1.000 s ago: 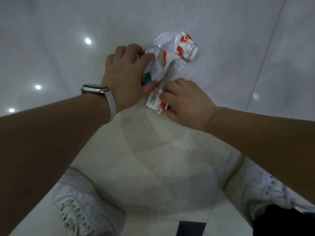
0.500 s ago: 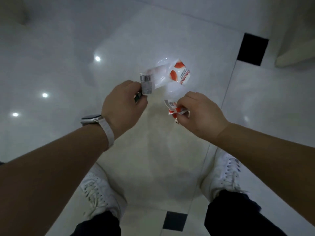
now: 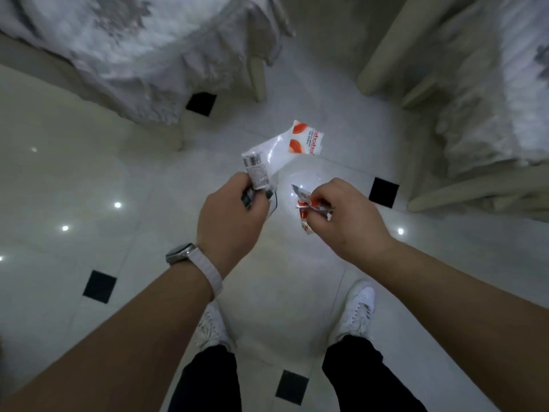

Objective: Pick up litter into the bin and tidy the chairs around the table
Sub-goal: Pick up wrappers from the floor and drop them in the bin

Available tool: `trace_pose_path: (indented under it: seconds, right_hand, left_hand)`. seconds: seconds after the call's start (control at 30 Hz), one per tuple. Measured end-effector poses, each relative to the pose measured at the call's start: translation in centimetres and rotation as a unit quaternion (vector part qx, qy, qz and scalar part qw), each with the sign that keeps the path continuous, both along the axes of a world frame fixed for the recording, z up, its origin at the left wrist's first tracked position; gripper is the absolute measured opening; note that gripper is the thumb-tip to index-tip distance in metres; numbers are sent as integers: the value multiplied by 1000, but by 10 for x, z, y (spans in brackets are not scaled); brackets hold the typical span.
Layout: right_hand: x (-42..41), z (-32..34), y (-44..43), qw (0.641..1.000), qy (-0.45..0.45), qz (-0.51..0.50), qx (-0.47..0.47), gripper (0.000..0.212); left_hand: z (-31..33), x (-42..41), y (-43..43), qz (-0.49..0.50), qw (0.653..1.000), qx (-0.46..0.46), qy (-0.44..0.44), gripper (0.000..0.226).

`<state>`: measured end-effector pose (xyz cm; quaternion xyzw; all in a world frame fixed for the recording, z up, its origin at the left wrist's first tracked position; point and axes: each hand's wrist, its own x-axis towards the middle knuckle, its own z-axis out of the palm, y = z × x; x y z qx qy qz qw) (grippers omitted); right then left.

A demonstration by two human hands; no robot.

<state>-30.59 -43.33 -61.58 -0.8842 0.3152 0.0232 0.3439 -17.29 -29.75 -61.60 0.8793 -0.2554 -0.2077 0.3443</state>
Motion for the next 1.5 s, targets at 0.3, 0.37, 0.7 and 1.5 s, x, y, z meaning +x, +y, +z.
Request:
trace_pose_path:
  seconds: [0.3, 0.37, 0.7, 1.5]
  right_hand:
    - [31, 187, 43, 999, -28, 15, -8, 13]
    - [40, 220, 62, 999, -32, 19, -14, 12]
    - [119, 325, 176, 997, -39, 43, -41, 8]
    - [311, 403, 242, 981, -144, 119, -47, 11]
  left_hand:
    - [184, 25, 86, 85, 996, -3, -18, 16]
    - [211, 33, 109, 104, 994, -8, -8, 15]
    - [299, 88, 219, 142, 986, -84, -4, 8]
    - [407, 251, 322, 227, 968, -78, -76, 13]
